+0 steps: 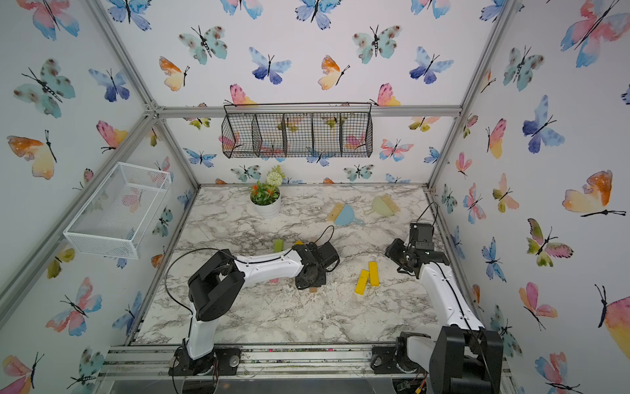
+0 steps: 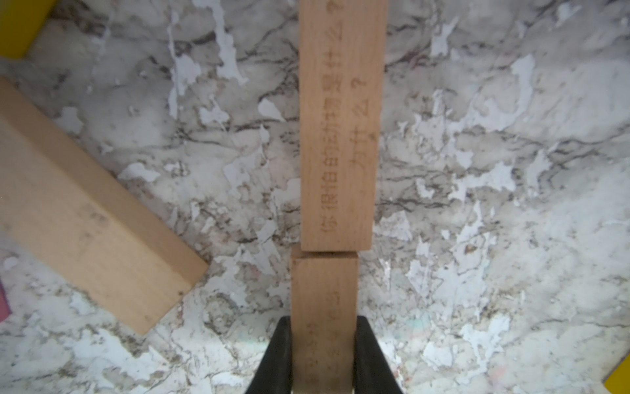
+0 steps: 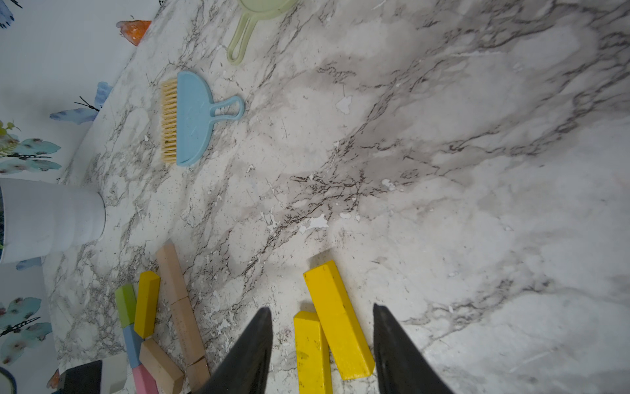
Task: Assemble the letter k with building blocks
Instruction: Assemble the building block at the center of the board.
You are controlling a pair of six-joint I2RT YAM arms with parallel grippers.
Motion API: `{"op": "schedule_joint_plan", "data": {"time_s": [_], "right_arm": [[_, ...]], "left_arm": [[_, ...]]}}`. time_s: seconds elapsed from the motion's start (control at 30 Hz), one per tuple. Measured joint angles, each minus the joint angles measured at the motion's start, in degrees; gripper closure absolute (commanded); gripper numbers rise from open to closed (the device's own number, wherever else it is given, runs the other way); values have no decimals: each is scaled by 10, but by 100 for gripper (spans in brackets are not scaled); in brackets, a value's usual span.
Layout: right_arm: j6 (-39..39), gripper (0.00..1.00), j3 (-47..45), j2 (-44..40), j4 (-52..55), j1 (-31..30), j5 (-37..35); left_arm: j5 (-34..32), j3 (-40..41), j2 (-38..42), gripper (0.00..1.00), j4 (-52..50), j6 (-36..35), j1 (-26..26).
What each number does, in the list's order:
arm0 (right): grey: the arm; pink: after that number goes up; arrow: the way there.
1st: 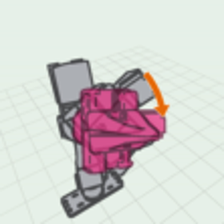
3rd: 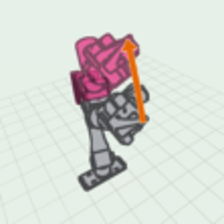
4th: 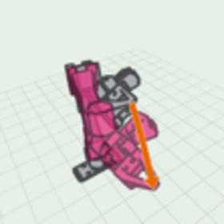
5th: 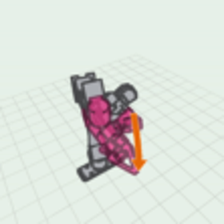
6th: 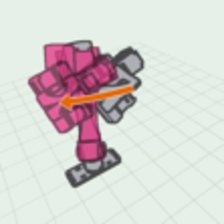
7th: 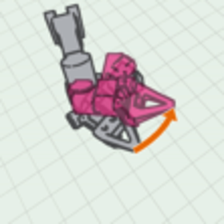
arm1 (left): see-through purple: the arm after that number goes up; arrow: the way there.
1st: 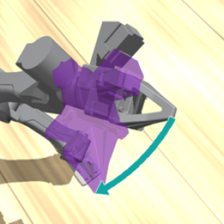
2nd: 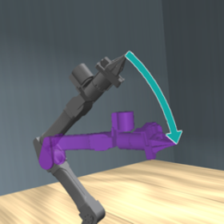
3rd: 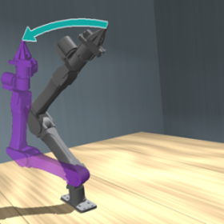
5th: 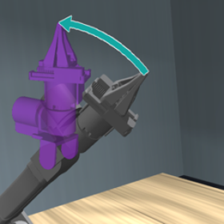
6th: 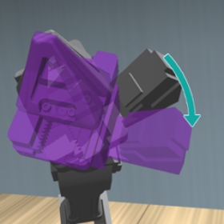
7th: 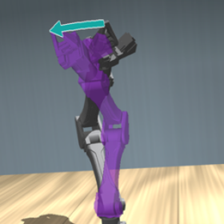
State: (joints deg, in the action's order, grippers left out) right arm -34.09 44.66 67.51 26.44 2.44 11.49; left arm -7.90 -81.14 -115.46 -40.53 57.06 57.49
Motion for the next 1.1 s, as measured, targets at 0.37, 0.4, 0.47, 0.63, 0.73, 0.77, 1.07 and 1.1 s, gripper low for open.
{"op": "schedule_joint_plan", "data": {"time_s": [0.37, 0.4, 0.47, 0.63, 0.73, 0.77, 1.07, 1.1], "right_arm": [[-2, 50, -3, 0, -2, 0, 4], [-3, 50, -3, 0, -2, 0, 4], [-3, 50, -3, 0, -2, 0, 4], [-3, 50, -3, 0, -3, 0, 4], [-3, 50, -3, 0, -3, 0, 5], [-3, 50, -3, 0, -3, 0, 5], [-3, 50, -3, 0, -3, 0, 6], [-3, 50, -3, 0, -3, 0, 6]], "left_arm": [[0, -4, -4, 100, -4, -5, 0], [0, -4, -4, 100, -4, -5, 0], [0, -4, -4, 100, -4, -5, 0], [0, -4, -4, 100, -3, -5, 0], [0, -4, -4, 100, -3, -5, 0], [0, -3, -4, 100, -3, -5, 0], [0, -3, -4, 100, -2, -7, 0], [0, -3, -4, 100, -2, -7, 0]]}}
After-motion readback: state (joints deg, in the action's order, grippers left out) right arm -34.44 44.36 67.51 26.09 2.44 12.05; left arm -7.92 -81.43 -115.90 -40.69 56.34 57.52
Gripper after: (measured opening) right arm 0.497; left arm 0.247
